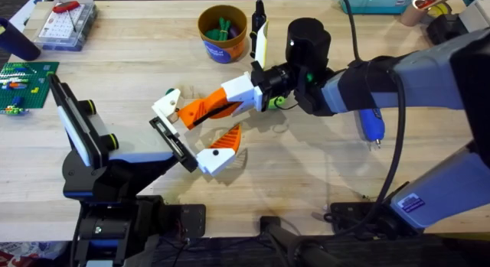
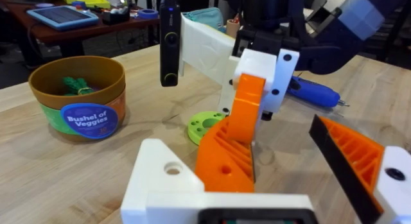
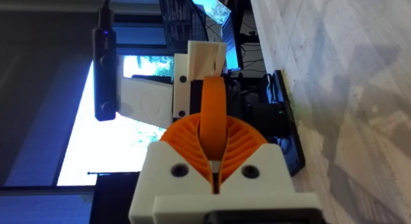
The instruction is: Pick up the gripper from the table and insert it into the empty holder that is missing its gripper. Then pick up a screw, insert it into the mounting hole, and use the screwdriver to tighten it. Finally, clean up the table by picking up the vegetable and placing it into the bucket.
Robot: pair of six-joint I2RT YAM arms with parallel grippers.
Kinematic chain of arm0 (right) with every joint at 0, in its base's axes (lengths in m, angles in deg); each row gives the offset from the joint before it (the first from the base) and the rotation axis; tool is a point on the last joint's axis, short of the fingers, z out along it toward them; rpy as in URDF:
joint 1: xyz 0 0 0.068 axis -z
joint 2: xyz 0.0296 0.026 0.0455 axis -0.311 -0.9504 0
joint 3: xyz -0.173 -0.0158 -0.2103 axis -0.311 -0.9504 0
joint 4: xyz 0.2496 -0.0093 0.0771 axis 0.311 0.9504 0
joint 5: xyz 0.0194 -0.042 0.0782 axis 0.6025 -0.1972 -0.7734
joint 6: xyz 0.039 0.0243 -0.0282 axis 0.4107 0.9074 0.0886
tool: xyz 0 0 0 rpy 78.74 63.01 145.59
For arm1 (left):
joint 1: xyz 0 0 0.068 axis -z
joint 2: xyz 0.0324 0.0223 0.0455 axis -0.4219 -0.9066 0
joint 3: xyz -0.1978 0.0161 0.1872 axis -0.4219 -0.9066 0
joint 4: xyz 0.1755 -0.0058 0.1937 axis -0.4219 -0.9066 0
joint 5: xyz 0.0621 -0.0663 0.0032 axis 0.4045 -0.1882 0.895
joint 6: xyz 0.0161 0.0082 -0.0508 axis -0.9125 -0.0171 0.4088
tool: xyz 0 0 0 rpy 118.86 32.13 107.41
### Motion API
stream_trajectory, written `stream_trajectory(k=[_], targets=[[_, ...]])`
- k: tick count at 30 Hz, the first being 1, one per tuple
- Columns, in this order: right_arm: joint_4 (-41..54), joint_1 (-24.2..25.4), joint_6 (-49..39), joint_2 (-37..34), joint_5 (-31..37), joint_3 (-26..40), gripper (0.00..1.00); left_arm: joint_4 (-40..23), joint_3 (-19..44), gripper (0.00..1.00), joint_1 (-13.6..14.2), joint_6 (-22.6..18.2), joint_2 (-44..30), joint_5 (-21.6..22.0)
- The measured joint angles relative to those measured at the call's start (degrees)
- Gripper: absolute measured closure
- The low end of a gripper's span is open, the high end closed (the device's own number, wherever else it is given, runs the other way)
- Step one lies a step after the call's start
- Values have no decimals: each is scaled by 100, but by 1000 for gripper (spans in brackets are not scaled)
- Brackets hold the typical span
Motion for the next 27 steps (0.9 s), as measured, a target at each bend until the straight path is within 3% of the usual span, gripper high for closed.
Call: stream_trajectory(k=[5, 20, 27], targets=[[-2, 11, 31, 1, -113, -2, 982, -8, 4, 11, -7, 1, 0, 38], [-70, 353, 190, 0, -469, -2, 982, -83, 9, 11, -7, -13, 0, -378], [-94, 398, 262, 52, -538, -67, 982, -137, 9, 11, -7, -344, 0, -688]])
